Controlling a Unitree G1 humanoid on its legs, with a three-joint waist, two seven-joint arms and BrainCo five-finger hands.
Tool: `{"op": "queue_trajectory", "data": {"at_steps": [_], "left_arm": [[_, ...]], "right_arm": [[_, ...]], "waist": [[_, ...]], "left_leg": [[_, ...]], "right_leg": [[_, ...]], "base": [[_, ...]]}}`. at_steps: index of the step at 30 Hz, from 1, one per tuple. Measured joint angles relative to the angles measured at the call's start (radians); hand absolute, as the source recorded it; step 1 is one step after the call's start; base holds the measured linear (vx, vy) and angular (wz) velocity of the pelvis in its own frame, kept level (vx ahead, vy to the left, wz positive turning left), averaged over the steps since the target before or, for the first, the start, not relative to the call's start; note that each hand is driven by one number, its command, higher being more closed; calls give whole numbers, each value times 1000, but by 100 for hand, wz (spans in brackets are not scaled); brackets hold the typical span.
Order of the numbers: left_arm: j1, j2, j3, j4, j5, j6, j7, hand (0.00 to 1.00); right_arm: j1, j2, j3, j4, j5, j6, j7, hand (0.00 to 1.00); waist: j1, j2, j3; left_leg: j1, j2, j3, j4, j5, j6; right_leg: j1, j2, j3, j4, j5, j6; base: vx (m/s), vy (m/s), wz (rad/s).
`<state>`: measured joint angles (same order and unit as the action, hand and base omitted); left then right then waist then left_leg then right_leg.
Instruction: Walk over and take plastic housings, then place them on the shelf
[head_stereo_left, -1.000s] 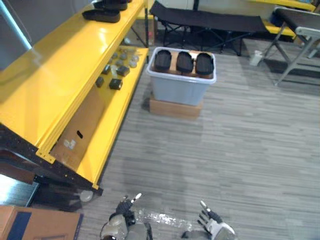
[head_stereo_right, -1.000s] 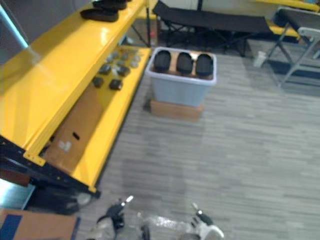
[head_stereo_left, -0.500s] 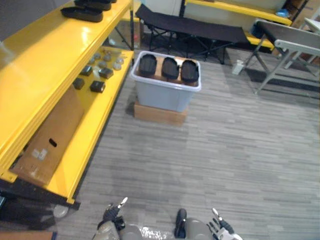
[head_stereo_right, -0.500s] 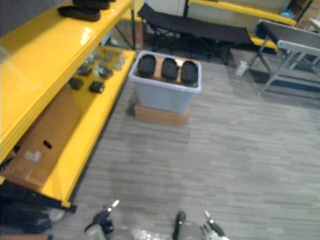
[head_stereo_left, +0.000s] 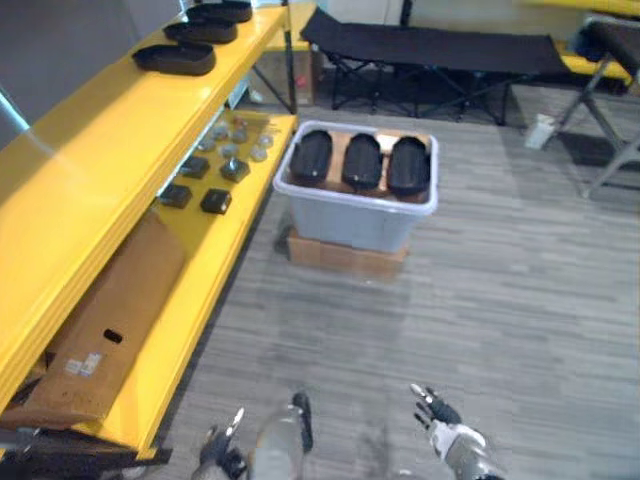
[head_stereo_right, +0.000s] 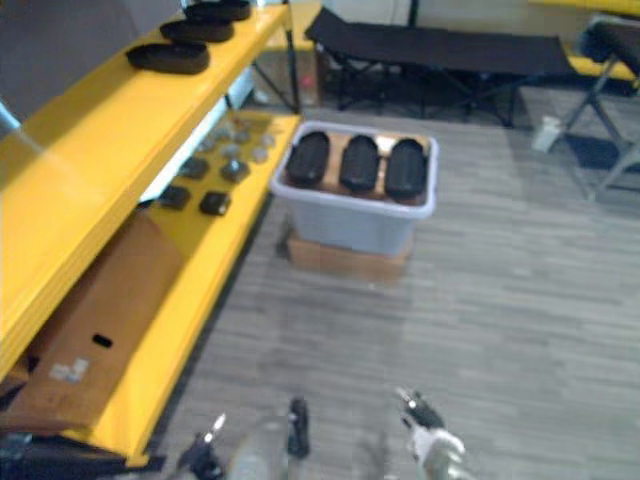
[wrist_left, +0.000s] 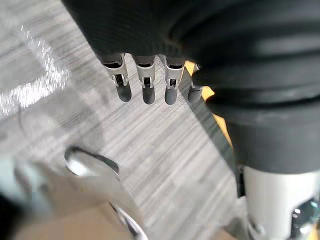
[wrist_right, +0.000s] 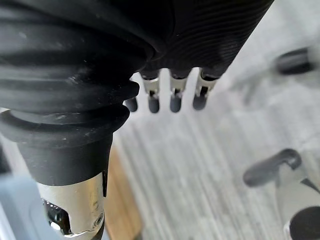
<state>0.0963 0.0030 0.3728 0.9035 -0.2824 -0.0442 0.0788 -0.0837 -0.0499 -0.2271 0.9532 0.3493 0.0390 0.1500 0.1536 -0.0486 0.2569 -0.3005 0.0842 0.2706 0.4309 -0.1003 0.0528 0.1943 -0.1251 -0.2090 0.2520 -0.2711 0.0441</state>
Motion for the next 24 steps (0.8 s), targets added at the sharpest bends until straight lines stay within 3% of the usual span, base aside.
{"op": "queue_trajectory", "data": {"at_steps": [3,4,5,6,7,9,10,12,13,14,16,17,18,20,24], "left_arm": [[-15,17,-3,1,34,-1,-18,0],[-16,21,-6,2,67,-9,-19,0],[-16,26,-24,2,76,-22,-16,0],[-20,30,-35,2,88,-27,-15,0],[-30,27,-45,1,93,-44,-11,0],[-56,24,-75,-2,90,-62,0,0],[-77,22,-82,-3,84,-67,6,0],[-104,14,-79,-3,54,-71,10,0],[-110,9,-73,-4,39,-77,14,0],[-109,3,-64,-6,10,-87,16,0],[-107,8,-58,-2,6,-86,20,0],[-109,-10,-59,14,7,-84,28,0],[-109,-36,-61,25,9,-84,27,0],[-126,-80,-65,42,17,-75,26,0],[-147,-79,-78,71,22,-43,14,0]], "right_arm": [[-4,3,-9,-11,-1,8,1,0],[1,6,-10,4,-6,12,2,0],[12,11,-12,23,-21,20,2,0],[21,14,-12,35,-29,25,3,0],[45,21,-11,66,-32,36,3,0],[90,33,-14,52,-33,19,5,0],[81,31,-23,46,-42,20,4,0],[77,33,-57,46,-41,17,4,0],[78,35,-71,46,-40,17,4,0],[79,38,-79,46,-44,17,4,0],[88,48,-78,53,-51,18,2,0],[89,42,-80,67,-53,31,0,0],[88,30,-87,68,-51,38,0,0],[95,14,-116,69,-47,45,-8,0],[117,15,-156,78,-8,48,-43,0]], "waist": [[4,-25,-2],[4,-31,-6],[-1,-29,-5],[-2,-28,-4],[-2,-23,-2],[-14,-5,0],[-36,1,0],[-40,14,-4],[-45,18,-8],[-54,10,-14],[-57,-24,-35],[-50,2,-52],[-55,29,-67],[-62,70,-76],[-74,64,-73]], "left_leg": [[4,-7,-10,80,-99,19],[31,-14,-7,85,-135,15],[68,-21,-13,84,-164,14],[87,-24,-16,83,-176,15],[130,-24,-24,81,-198,12],[188,-22,-47,58,-214,7],[218,-9,-69,40,-220,-2],[256,28,-87,19,-230,-26],[271,43,-96,14,-238,-41],[300,53,-98,7,-257,-75],[311,47,-103,14,-280,-112],[314,82,-102,15,-289,-134],[313,119,-99,-2,-279,-156],[325,139,-98,-63,-249,-178],[388,131,-86,-146,-148,-192]], "right_leg": [[14,-6,57,42,34,14],[-29,-23,78,178,38,42],[-113,-52,84,384,76,154],[-157,-61,87,482,81,201],[-231,-71,83,643,50,186],[-320,-72,47,701,5,146],[-365,-68,14,645,-11,114],[-390,-64,-36,433,-9,96],[-394,-63,-44,320,19,71],[-398,-62,-35,155,163,24],[-408,-66,-32,89,336,18],[-399,-37,-43,79,285,12],[-392,0,-56,49,281,4],[-382,29,-75,0,276,-2],[-339,39,-71,-33,262,-19]], "base": [[526,206,11],[410,150,-3],[402,124,-3],[391,65,7],[382,17,26],[357,-30,43],[320,-111,46],[286,-150,33],[338,-223,21],[283,-191,15],[315,-244,0],[414,-348,-16],[383,-320,-20],[279,-226,-3],[130,-128,-4]]}}
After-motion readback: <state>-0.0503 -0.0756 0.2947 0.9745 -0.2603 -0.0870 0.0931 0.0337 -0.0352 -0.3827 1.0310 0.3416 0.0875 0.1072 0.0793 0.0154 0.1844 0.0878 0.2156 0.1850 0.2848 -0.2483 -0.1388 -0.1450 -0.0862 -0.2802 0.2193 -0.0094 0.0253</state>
